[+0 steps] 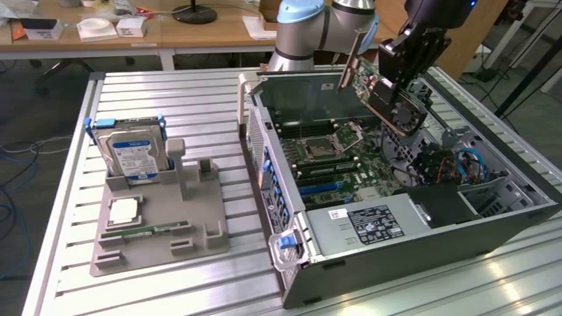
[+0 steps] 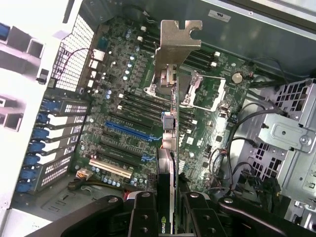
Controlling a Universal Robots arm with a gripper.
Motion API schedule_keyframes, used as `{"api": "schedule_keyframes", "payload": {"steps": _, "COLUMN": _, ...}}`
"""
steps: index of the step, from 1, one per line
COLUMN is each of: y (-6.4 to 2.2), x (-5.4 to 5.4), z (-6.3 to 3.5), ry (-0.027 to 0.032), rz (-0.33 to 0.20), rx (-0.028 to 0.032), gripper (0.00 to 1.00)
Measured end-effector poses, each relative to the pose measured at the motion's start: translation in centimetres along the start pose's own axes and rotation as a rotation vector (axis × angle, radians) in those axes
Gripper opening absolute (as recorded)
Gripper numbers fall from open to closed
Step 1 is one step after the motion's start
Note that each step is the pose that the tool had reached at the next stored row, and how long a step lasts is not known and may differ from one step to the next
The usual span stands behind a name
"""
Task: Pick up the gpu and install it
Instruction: 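Insert the gpu into the slot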
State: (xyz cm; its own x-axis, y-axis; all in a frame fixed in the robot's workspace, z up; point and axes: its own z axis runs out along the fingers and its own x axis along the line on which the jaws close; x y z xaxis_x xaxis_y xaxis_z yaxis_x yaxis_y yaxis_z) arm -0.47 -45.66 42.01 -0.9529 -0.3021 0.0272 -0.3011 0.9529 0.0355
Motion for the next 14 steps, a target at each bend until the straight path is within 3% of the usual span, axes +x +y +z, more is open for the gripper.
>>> {"api": "schedule_keyframes", "payload": {"steps": 14, "y": 0.0, "x": 0.0, "z": 0.0, "ry": 0.003, "rz": -0.086, "rx": 0.0024, "gripper": 0.26}}
